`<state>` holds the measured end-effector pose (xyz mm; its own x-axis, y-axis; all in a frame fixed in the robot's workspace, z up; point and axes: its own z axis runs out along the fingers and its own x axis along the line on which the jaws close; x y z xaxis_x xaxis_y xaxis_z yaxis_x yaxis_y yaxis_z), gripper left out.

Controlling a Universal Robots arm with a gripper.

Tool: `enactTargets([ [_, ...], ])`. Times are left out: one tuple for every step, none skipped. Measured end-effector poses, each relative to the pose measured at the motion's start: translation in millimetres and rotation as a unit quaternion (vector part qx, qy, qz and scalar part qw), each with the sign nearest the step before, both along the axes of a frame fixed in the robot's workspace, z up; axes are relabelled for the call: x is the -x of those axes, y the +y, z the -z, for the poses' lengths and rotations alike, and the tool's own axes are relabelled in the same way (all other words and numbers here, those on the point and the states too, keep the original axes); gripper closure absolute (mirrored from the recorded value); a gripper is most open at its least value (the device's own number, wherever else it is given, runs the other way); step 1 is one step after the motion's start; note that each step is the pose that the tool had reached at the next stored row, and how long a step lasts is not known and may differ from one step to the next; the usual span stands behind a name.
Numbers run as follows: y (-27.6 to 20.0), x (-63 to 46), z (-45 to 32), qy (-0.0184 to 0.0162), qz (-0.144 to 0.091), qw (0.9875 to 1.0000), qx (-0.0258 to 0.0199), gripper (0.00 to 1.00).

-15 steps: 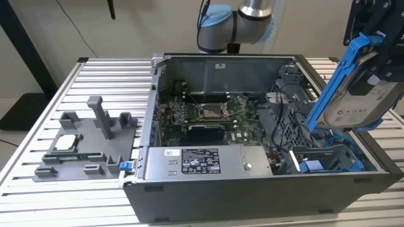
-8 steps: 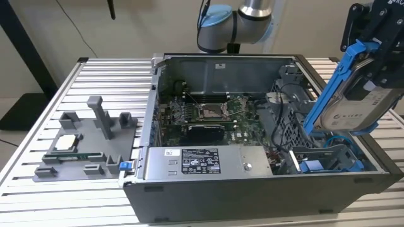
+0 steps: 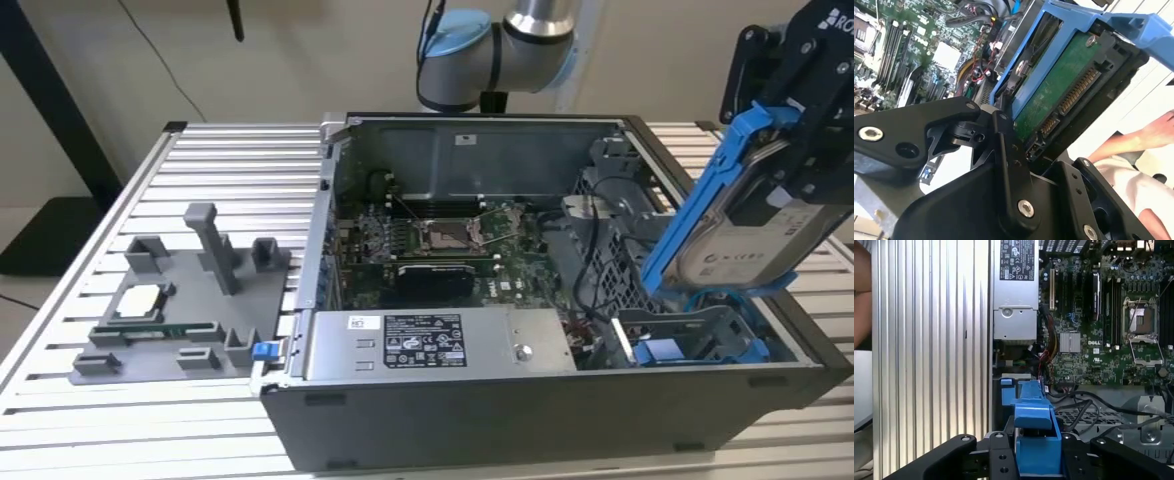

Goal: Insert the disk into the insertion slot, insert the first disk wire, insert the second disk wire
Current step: 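Insert the disk into the insertion slot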

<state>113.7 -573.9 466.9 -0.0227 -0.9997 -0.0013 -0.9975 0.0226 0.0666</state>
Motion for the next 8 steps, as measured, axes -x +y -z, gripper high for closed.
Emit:
enactTargets([
  [-0.5,-0.3,1.4,0.0006,0.0,1.0,0.0,1.0],
  [-1.0,-0.6,2.8,0.0012,0.001,1.0,0.0,1.0],
  [-1.4,-0.7,4.3,0.0016,0.001,1.0,0.0,1.0],
  [-1.6,-0.7,5.8,0.0018,0.001,1.0,0.0,1.0],
  [-1.8,-0.8,7.2,0.0019,0.001,1.0,0.0,1.0],
  [-1.8,-0.9,8.6,0.0019,0.001,1.0,0.0,1.0],
  [-1.8,-1.0,9.9,0.0019,0.001,1.0,0.0001,1.0],
  [-1.8,-0.9,11.3,0.0019,0.001,1.0,0.0001,1.0],
])
